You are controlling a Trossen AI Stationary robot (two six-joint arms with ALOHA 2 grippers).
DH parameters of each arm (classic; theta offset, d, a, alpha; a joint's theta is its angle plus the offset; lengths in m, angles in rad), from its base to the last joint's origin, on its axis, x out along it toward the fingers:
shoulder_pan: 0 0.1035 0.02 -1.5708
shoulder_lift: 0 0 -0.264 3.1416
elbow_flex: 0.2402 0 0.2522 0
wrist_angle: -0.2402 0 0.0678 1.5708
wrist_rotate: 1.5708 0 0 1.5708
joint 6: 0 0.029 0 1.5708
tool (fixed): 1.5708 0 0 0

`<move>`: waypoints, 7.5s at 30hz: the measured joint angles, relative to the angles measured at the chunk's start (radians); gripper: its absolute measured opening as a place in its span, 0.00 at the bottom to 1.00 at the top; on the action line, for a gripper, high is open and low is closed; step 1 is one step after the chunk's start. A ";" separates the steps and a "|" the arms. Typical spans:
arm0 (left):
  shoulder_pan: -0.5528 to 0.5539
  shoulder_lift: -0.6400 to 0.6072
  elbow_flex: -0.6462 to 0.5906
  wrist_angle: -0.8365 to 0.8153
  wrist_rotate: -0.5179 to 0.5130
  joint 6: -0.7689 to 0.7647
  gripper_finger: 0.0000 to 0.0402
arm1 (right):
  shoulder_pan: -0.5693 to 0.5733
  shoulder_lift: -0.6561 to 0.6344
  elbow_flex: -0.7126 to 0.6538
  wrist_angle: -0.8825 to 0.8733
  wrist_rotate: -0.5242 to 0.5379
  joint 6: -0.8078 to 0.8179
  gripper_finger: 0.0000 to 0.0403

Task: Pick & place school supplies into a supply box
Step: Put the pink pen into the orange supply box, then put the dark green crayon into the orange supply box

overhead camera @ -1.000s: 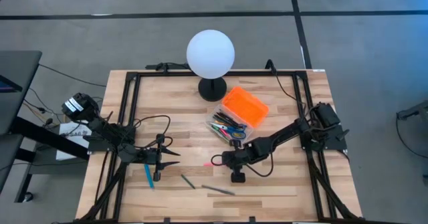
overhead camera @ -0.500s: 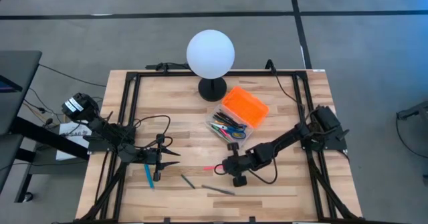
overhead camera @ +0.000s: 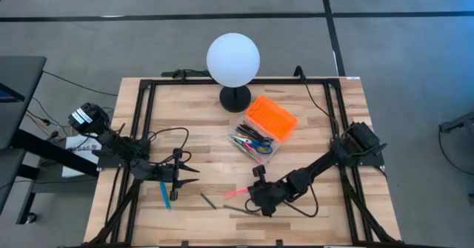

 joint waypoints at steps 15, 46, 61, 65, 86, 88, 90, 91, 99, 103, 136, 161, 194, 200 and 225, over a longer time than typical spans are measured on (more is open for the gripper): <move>0.000 0.000 0.000 0.000 0.000 0.000 0.29 | -0.023 -0.004 0.056 -0.044 0.411 0.062 0.00; 0.000 0.000 0.000 0.000 0.000 0.000 0.29 | -0.286 -0.006 0.161 -0.532 0.242 0.547 0.03; 0.000 0.000 0.000 -0.014 0.001 -0.015 0.29 | -0.308 -0.006 0.160 -0.603 0.264 0.577 0.26; 0.000 0.000 0.000 -0.074 0.001 -0.072 0.29 | -0.244 -0.006 0.160 -0.581 0.389 0.522 0.28; 0.003 0.006 0.184 -0.512 0.125 -0.206 0.29 | 0.143 -0.097 0.161 -1.193 0.851 1.128 0.28; 0.007 0.006 0.220 -0.570 0.171 -0.216 0.29 | 0.176 -0.096 0.160 -1.258 0.856 1.220 0.28; 0.007 0.006 0.247 -0.619 0.215 -0.243 0.29 | 0.209 -0.096 0.160 -1.309 0.877 1.300 0.28; 0.007 0.006 0.257 -0.637 0.226 -0.250 0.29 | 0.224 -0.096 0.160 -1.323 0.882 1.328 0.28; 0.008 0.006 0.291 -0.708 0.257 -0.259 0.29 | 0.313 -0.096 0.160 -1.335 0.916 1.398 0.28; 0.011 0.006 0.291 -0.717 0.272 -0.273 0.29 | 0.343 -0.096 0.160 -1.333 0.941 1.414 0.28; 0.014 0.284 0.448 -0.745 0.245 -0.237 0.29 | 0.499 -0.095 0.452 -0.551 0.536 0.013 0.28; 0.110 0.277 0.452 -0.954 0.461 -0.425 0.25 | 0.559 -0.357 0.232 -0.504 0.460 0.063 0.28; 0.173 0.284 0.677 -1.456 0.527 -0.527 0.09 | 0.328 -0.813 -0.671 0.484 0.234 -0.016 0.28; 0.188 0.285 0.713 -1.524 0.574 -0.572 0.10 | 0.327 -0.756 -0.697 0.565 0.222 -0.002 0.28; 0.218 0.285 0.710 -1.570 0.303 -0.565 0.02 | 0.326 -0.528 -0.699 0.689 0.220 0.070 0.28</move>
